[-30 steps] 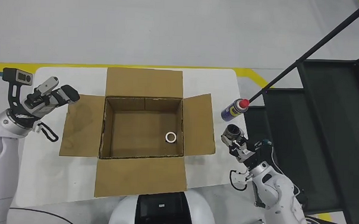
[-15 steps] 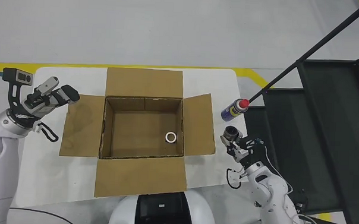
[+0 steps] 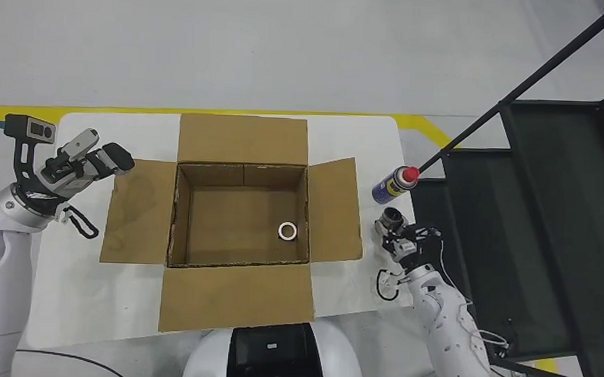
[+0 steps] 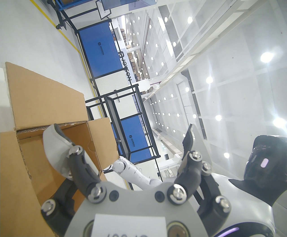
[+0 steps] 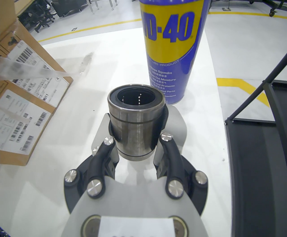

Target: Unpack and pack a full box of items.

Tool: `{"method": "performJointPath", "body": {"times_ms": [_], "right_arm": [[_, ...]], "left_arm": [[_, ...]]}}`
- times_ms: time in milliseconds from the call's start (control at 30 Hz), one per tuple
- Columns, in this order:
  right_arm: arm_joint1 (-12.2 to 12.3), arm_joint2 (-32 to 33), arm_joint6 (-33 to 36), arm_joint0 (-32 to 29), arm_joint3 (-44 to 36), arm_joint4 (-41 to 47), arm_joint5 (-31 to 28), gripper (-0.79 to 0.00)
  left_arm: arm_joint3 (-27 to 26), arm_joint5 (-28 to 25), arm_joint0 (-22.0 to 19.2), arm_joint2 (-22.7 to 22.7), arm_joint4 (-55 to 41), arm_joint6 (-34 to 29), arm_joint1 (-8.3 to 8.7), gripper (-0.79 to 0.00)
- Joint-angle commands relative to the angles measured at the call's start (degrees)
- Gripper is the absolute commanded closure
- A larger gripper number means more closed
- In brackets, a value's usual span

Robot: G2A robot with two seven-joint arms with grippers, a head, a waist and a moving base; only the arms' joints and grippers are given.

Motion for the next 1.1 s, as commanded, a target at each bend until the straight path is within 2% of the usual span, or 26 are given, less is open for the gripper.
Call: {"method": "performJointPath", "body": {"times_ms": [0, 300, 333, 400, 433, 467, 500, 767, 1067], "right_arm": [[0.0, -0.6, -1.1, 1.6, 2.6, -0.3, 0.8, 0.0], [0.4, -2.3, -4.9, 5.2, 9.8, -1.9, 3.4, 0.0], [0.4, -2.5, -5.3, 5.5, 10.4, -1.9, 3.5, -0.074], [0.5, -2.8, -6.0, 5.9, 11.3, -2.1, 3.6, -0.151], [0.6, -2.9, -6.3, 6.1, 11.7, -2.2, 3.6, -0.228], [0.6, -3.2, -6.5, 6.2, 12.1, -2.4, 3.7, -0.366], [0.7, -3.3, -6.7, 6.2, 12.4, -2.8, 4.0, -0.785], [1.3, -2.9, -9.6, 3.9, 10.9, -1.7, 2.7, -0.785], [2.5, -0.8, -11.9, -4.3, -1.6, -0.2, -2.3, -0.785]], "left_arm": [[0.0, 0.0, 0.0, 0.0, 0.0, 0.0, 0.0, -0.785], [0.0, 0.0, 0.0, 0.0, 0.0, 0.0, 0.0, -0.785], [0.0, 0.0, 0.0, 0.0, 0.0, 0.0, 0.0, -0.785], [0.0, 0.0, 0.0, 0.0, 0.0, 0.0, 0.0, -0.785], [0.0, 0.0, 0.0, 0.0, 0.0, 0.0, 0.0, -0.785], [0.0, 0.0, 0.0, 0.0, 0.0, 0.0, 0.0, -0.785], [0.0, 0.0, 0.0, 0.0, 0.0, 0.0, 0.0, -0.785], [0.0, 0.0, 0.0, 0.0, 0.0, 0.0, 0.0, -0.785], [0.0, 0.0, 0.0, 0.0, 0.0, 0.0, 0.0, -0.785]]}}
